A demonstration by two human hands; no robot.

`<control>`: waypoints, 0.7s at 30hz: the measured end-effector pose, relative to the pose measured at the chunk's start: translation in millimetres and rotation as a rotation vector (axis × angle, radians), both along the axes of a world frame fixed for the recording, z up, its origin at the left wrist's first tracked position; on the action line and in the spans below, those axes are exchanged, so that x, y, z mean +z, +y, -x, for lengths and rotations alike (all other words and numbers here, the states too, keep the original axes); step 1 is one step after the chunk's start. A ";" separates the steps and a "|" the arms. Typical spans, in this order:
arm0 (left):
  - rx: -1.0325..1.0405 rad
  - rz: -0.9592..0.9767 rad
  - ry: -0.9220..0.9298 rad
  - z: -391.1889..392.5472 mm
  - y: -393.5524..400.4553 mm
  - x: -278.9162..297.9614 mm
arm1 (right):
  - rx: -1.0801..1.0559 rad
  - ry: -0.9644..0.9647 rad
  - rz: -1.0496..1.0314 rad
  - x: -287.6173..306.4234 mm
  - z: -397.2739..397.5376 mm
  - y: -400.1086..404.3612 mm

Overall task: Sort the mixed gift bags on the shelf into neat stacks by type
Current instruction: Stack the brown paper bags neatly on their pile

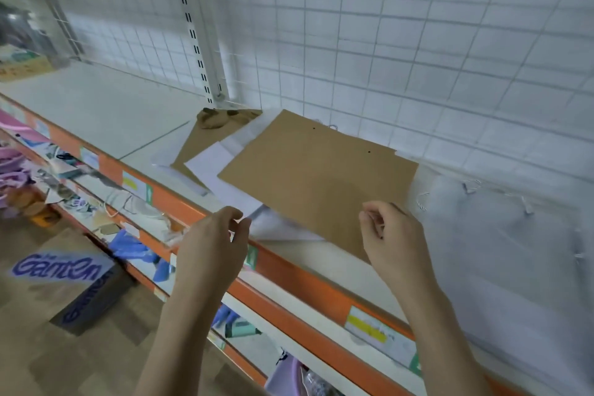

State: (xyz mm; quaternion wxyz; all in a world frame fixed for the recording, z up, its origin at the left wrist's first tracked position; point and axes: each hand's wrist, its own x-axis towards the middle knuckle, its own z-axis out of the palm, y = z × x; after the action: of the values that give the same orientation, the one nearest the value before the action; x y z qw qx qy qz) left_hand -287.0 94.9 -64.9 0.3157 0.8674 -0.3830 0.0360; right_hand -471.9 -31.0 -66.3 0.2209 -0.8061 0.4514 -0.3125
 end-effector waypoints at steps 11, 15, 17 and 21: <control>-0.306 0.066 -0.005 -93.4 -67.7 -0.9 | -0.519 0.315 -0.335 2.3 -44.4 -10.0; -0.407 0.069 -0.002 -130.4 -86.1 1.9 | -0.588 0.280 -0.410 7.2 -67.0 -4.7; -0.454 0.037 -0.008 -145.5 -93.6 -1.7 | -0.617 0.258 -0.440 6.6 -73.8 -2.2; -0.554 0.048 0.004 -163.3 -102.2 -7.9 | -0.722 0.254 -0.440 4.4 -86.3 6.6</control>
State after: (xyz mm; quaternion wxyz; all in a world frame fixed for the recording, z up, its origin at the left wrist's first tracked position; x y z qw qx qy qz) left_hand -123.7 -7.3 -72.7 0.3348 0.7220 -0.6039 -0.0445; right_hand -385.6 -24.4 -61.9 0.2066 -0.5623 0.7836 -0.1643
